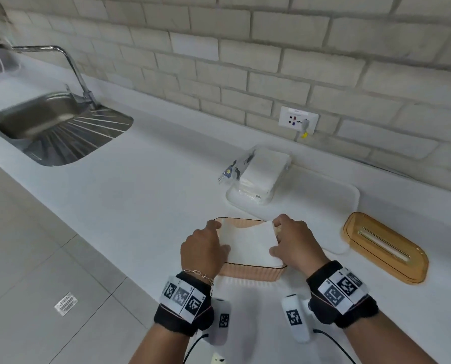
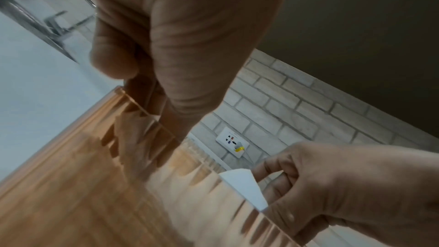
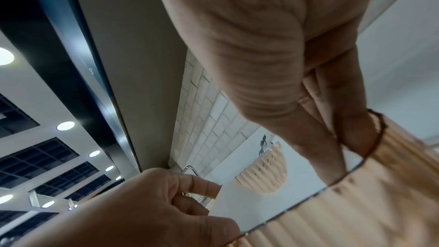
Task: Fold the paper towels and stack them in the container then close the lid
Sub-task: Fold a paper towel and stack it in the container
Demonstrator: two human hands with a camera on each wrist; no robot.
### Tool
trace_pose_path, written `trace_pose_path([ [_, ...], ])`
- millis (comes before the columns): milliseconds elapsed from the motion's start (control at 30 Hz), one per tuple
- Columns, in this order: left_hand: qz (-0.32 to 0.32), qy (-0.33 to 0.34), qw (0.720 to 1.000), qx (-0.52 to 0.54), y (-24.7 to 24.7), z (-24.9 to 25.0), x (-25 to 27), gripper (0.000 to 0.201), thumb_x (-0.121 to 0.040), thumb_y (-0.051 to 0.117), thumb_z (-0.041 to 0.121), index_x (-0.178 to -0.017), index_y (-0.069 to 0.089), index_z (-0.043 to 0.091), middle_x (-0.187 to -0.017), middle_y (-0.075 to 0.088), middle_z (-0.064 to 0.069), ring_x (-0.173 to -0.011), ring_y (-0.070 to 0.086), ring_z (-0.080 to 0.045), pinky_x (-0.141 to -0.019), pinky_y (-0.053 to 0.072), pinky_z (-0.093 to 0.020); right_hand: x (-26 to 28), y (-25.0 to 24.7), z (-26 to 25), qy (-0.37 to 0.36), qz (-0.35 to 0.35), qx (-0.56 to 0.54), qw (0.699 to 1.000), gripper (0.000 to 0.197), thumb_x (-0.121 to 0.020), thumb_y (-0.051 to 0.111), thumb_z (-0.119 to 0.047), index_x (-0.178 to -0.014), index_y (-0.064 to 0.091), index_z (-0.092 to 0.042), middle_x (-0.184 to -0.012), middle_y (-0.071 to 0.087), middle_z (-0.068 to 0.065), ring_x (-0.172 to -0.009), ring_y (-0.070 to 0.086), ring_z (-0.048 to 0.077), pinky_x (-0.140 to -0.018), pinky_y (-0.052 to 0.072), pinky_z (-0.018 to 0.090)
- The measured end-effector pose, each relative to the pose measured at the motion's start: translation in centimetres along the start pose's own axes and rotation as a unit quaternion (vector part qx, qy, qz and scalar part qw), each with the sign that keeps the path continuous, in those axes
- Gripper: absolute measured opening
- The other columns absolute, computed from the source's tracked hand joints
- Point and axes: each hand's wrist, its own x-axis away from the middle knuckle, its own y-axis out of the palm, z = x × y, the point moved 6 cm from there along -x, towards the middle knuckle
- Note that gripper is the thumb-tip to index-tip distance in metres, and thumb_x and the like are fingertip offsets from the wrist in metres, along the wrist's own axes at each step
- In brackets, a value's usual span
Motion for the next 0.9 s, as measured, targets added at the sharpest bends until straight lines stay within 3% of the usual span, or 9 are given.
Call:
trace_pose_path([
  [100, 0.0, 0.028, 1.0, -0.009, 0.1, 0.5, -0.7, 0.06, -0.095, 0.067, 0.041, -0.148, 0.042, 0.03, -0.112, 0.074, 0.002, -0.102, 0.071, -0.024, -0.082, 0.054, -0.034, 0.2, 0.2, -0.4, 0.025, -0.011, 0.077, 0.997, 0.034, -0.084, 0.072, -0.007, -0.11, 0.051, -0.012, -0.105, 0.058, 0.009, -0.086, 0.057, 0.025, -0.053, 0.035, 0.023],
  [167, -0.012, 0.044, 0.999, -0.002, 0.1, 0.7, -1.1, 0.06, -0.096, 0.066, 0.039, -0.149, 0.041, 0.03, -0.112, 0.074, 0.004, -0.102, 0.07, -0.023, -0.083, 0.053, -0.033, 0.1, -0.1, -0.6, 0.036, 0.0, 0.094, 0.995, 0.025, -0.088, 0.072, -0.012, -0.096, 0.048, -0.013, -0.1, 0.054, 0.007, -0.083, 0.055, 0.025, -0.051, 0.03, 0.023],
  [300, -0.039, 0.063, 0.997, 0.0, 0.4, 1.1, -1.8, 0.057, -0.097, 0.067, 0.036, -0.148, 0.043, 0.031, -0.113, 0.074, 0.01, -0.106, 0.069, -0.02, -0.083, 0.051, -0.032, -0.3, -0.8, -0.5, 0.058, 0.036, 0.093, 0.993, 0.036, -0.1, 0.064, -0.025, -0.074, 0.041, -0.016, -0.088, 0.051, 0.004, -0.079, 0.055, 0.026, -0.063, 0.041, 0.03],
  [467, -0.04, 0.075, 0.996, -0.03, 0.9, 1.4, -2.0, 0.061, -0.097, 0.066, 0.038, -0.151, 0.038, 0.03, -0.111, 0.074, 0.007, -0.101, 0.07, -0.021, -0.078, 0.051, -0.032, -0.2, -0.9, -0.4, 0.044, 0.063, 0.147, 0.986, 0.044, -0.094, 0.066, -0.018, -0.063, 0.034, -0.017, -0.067, 0.041, -0.003, -0.056, 0.043, 0.018, -0.048, 0.028, 0.027],
  [567, -0.035, 0.078, 0.995, -0.053, 0.9, 1.5, -1.9, 0.065, -0.096, 0.065, 0.038, -0.153, 0.034, 0.03, -0.113, 0.074, 0.007, -0.101, 0.071, -0.02, -0.077, 0.053, -0.033, -0.1, -0.9, -0.5, 0.033, 0.068, 0.17, 0.982, 0.034, -0.092, 0.07, -0.022, -0.071, 0.044, -0.018, -0.068, 0.044, -0.005, -0.065, 0.049, 0.021, -0.05, 0.026, 0.028],
  [633, -0.024, 0.077, 0.995, -0.05, 0.5, 1.7, -1.5, 0.066, -0.095, 0.067, 0.037, -0.153, 0.034, 0.03, -0.121, 0.072, 0.008, -0.104, 0.07, -0.02, -0.077, 0.051, -0.032, 0.4, -1.0, -0.8, 0.021, 0.08, 0.169, 0.982, 0.022, -0.092, 0.074, -0.026, -0.091, 0.054, -0.018, -0.08, 0.055, -0.004, -0.072, 0.053, 0.02, -0.053, 0.03, 0.028],
  [667, -0.012, 0.078, 0.996, -0.043, 0.1, 1.8, -1.1, 0.065, -0.094, 0.068, 0.036, -0.151, 0.037, 0.031, -0.126, 0.069, 0.01, -0.106, 0.07, -0.02, -0.076, 0.049, -0.031, 0.6, -1.0, -0.8, 0.009, 0.09, 0.161, 0.983, 0.026, -0.09, 0.077, -0.026, -0.102, 0.055, -0.019, -0.089, 0.06, -0.003, -0.075, 0.055, 0.02, -0.057, 0.035, 0.029],
  [800, 0.052, 0.135, 0.989, 0.014, -1.4, 2.9, 0.2, 0.043, -0.082, 0.082, 0.024, -0.123, 0.069, 0.032, -0.12, 0.068, 0.012, -0.098, 0.069, -0.02, -0.074, 0.045, -0.027, 1.6, -0.7, -0.7, -0.066, 0.088, 0.085, 0.99, 0.048, -0.077, 0.088, -0.016, -0.116, 0.06, -0.021, -0.107, 0.059, -0.005, -0.096, 0.06, 0.018, -0.076, 0.047, 0.028],
  [900, -0.055, 0.17, 0.984, 0.006, 0.1, 3.9, -0.5, 0.042, -0.083, 0.081, 0.019, -0.122, 0.071, 0.034, -0.129, 0.063, 0.013, -0.11, 0.064, -0.014, -0.085, 0.053, -0.027, 1.3, 0.8, -0.3, -0.11, -0.008, 0.117, 0.987, 0.055, -0.073, 0.087, -0.007, -0.123, 0.066, -0.019, -0.121, 0.06, -0.005, -0.112, 0.058, 0.018, -0.087, 0.049, 0.03],
])
